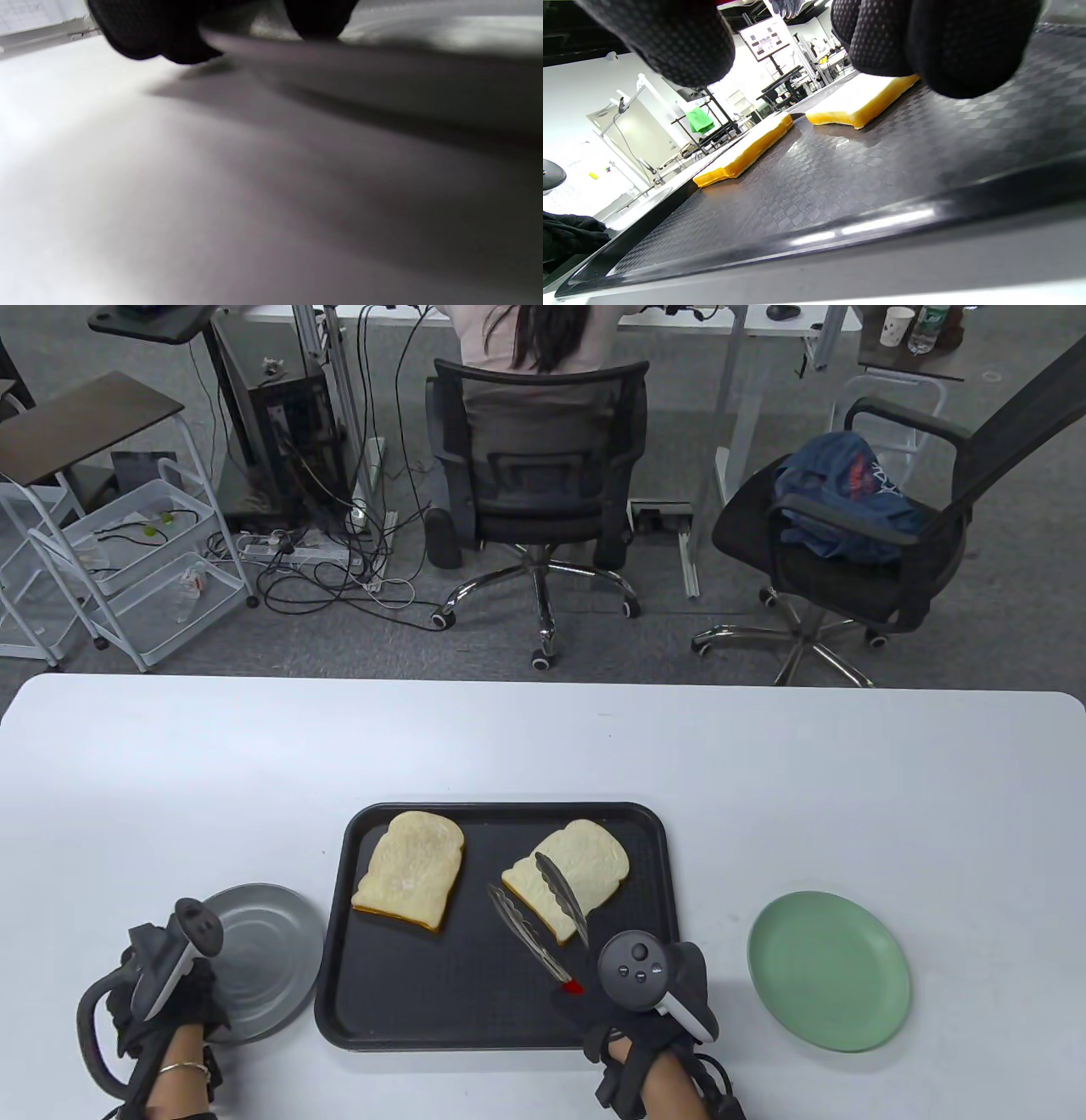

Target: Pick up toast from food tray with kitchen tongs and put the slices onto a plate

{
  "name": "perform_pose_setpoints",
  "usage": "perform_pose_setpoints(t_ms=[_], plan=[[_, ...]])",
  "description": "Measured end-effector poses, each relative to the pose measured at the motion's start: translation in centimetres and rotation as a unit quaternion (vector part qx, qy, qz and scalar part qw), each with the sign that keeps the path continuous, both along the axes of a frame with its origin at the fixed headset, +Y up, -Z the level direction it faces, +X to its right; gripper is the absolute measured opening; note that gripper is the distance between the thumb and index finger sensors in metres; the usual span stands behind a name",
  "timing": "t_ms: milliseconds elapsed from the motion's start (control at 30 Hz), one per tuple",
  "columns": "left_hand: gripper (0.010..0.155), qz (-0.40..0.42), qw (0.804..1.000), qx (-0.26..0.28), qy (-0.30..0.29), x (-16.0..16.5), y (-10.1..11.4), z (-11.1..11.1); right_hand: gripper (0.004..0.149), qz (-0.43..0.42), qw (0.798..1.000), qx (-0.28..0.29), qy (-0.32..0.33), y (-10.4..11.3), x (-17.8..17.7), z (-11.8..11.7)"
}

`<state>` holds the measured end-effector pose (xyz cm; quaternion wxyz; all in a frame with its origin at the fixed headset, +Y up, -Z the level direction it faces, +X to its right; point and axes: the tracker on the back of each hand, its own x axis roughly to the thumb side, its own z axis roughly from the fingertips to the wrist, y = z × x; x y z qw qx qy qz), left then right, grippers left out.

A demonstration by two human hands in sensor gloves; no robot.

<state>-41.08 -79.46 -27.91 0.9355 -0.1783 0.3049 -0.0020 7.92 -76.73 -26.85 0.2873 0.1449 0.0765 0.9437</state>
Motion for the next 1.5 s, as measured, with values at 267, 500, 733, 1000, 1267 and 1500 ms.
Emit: perform_pose_setpoints(t_ms=[267, 500, 733, 1000, 1267, 1500], plan=[[0.051, 0.121, 0.989, 0.065, 0.049, -2.7, 0.5, 1.1, 0.107, 0.005, 1.0, -0.003, 0.002, 0.0, -0.1, 0.0], [0.049, 0.196, 0.969, 0.141, 0.05, -2.7, 1.9, 1.6, 0.106, 0.004, 1.0, -0.014, -0.006, -0.1, -0.1, 0.0], [0.049, 0.182, 0.946, 0.263, 0.053, -2.6, 3.9, 2.6, 0.106, -0.019, 0.999, -0.028, -0.013, 0.1, 0.1, 0.0], [0.063, 0.381, 0.866, 0.323, 0.037, -1.7, 2.8, 2.5, 0.103, -0.239, 0.954, -0.179, 0.026, -1.2, -0.5, -0.8], [0.063, 0.392, 0.868, 0.306, -0.001, -0.5, 2.7, 2.0, 0.102, -0.279, 0.895, -0.342, 0.068, -1.5, -2.3, -1.8], [0.063, 0.394, 0.867, 0.303, -0.023, 0.0, 2.8, 2.0, 0.098, -0.236, 0.831, -0.5, 0.053, -1.1, -5.0, -2.2]])
